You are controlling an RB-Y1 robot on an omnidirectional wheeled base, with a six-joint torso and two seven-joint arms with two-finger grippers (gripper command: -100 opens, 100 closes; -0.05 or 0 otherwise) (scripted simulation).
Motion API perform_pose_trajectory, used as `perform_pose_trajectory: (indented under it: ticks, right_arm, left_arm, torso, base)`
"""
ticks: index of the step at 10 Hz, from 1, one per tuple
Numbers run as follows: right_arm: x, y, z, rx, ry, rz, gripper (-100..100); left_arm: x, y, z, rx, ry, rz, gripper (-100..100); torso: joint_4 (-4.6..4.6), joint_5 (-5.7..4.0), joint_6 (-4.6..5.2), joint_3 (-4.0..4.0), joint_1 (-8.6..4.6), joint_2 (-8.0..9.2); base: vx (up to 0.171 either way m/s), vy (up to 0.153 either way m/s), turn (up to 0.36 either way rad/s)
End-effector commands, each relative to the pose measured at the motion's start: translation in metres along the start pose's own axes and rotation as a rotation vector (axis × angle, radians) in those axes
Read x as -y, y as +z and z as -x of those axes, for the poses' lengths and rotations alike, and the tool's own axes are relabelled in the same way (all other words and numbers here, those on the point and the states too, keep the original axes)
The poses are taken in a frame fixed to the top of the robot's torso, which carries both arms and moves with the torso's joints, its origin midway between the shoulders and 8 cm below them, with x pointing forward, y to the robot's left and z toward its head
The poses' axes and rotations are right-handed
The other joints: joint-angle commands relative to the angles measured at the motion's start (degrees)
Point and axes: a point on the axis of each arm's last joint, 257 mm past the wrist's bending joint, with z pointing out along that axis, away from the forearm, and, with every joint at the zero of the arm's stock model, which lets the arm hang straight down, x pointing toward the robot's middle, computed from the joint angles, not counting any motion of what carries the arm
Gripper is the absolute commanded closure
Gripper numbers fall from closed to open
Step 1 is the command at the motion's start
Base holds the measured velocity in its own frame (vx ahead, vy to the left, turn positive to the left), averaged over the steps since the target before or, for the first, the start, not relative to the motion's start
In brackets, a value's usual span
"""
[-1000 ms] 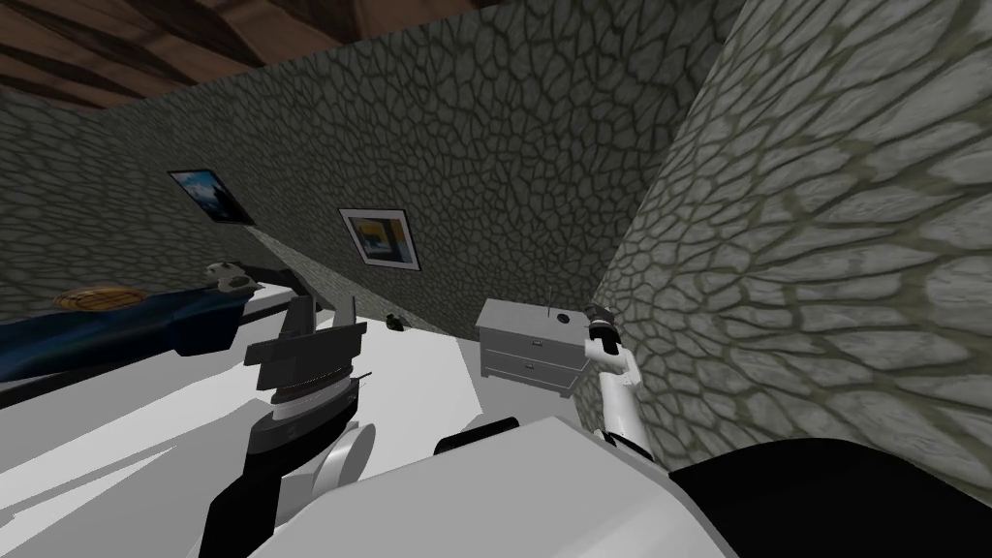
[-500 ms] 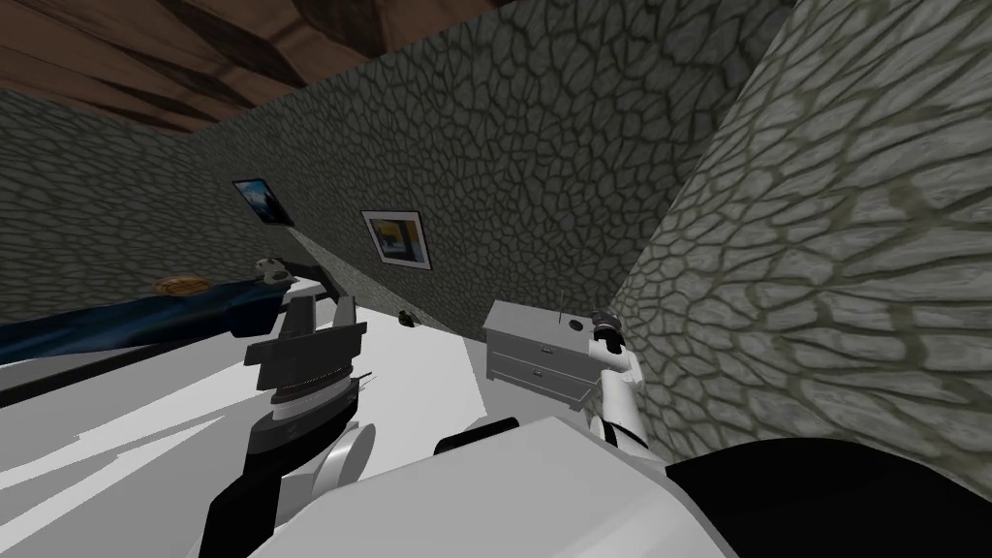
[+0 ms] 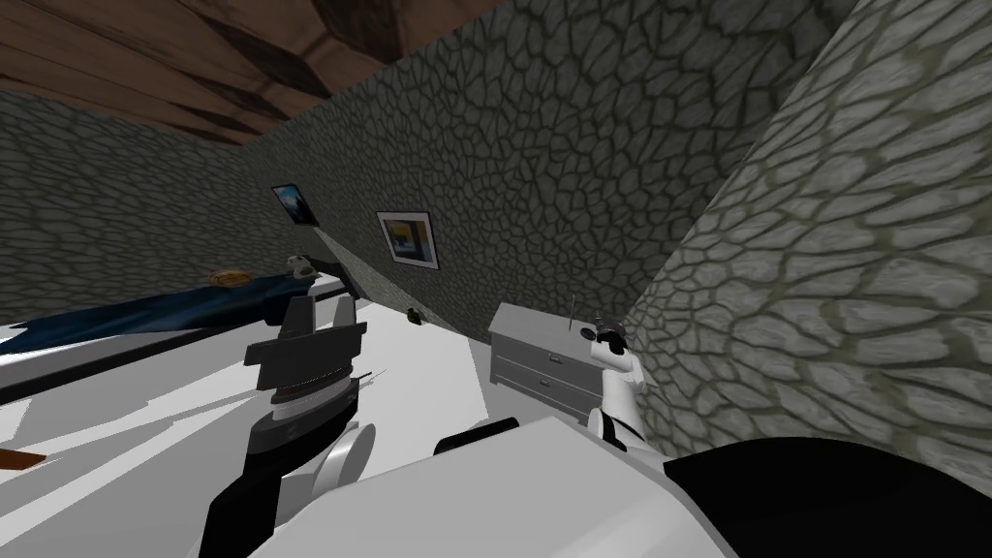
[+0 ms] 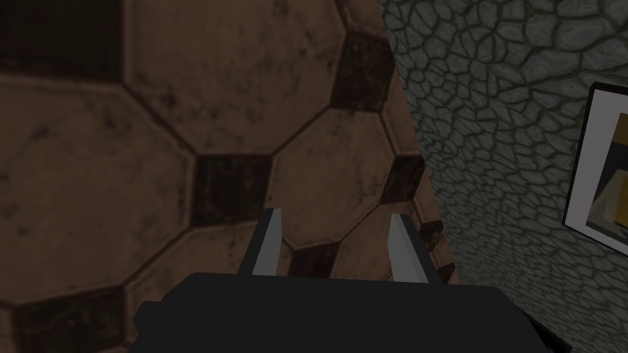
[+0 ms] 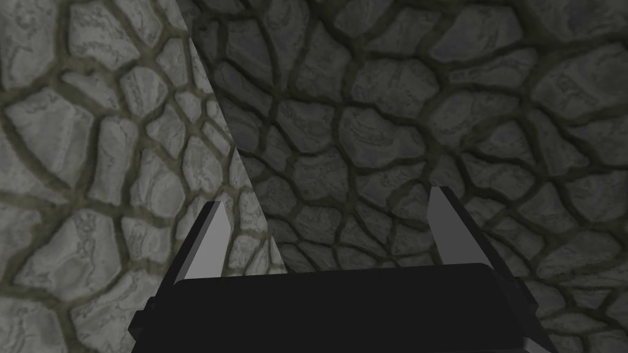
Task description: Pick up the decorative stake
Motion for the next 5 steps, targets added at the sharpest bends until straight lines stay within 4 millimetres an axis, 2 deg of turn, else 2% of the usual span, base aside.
perform_pose_trajectory:
  ticks: [1, 2, 3, 4, 5]
  right_arm:
    - [0.017, 0.003, -0.016, -0.052, -0.037, -0.042, -100]
    - [0.017, 0.003, -0.016, -0.053, -0.048, -0.042, -100]
    - [0.031, 0.004, -0.031, -0.098, -0.071, -0.073, -100]
    - [0.031, 0.004, -0.031, -0.098, -0.081, -0.073, -100]
    - [0.043, 0.004, -0.047, -0.144, -0.106, -0.099, -100]
  left_arm:
    - [0.000, 0.000, 0.000, 0.000, 0.000, 0.000, 0]
    - [0.000, 0.000, 0.000, 0.000, 0.000, 0.000, 0]
    - [0.000, 0.000, 0.000, 0.000, 0.000, 0.000, 0]
    - [0.000, 0.000, 0.000, 0.000, 0.000, 0.000, 0]
    - [0.000, 0.000, 0.000, 0.000, 0.000, 0.000, 0]
  torso:
    - [0.00, 0.00, 0.00, 0.00, 0.00, 0.00]
    - [-0.01, 0.01, -0.03, -0.02, 0.02, -0.05]
    - [-0.01, 0.00, 0.01, -0.03, -0.02, -0.04]
    - [-0.01, -0.02, -0.02, -0.04, -0.07, -0.07]
    - [-0.01, -0.01, 0.01, -0.01, -0.05, -0.02]
  base:
    - [0.074, -0.018, 0.191]
    - [0.069, -0.031, 0.093]
    - [0.074, -0.047, 0.150]
    - [0.058, -0.043, 0.097]
    - [0.069, -0.043, 0.171]
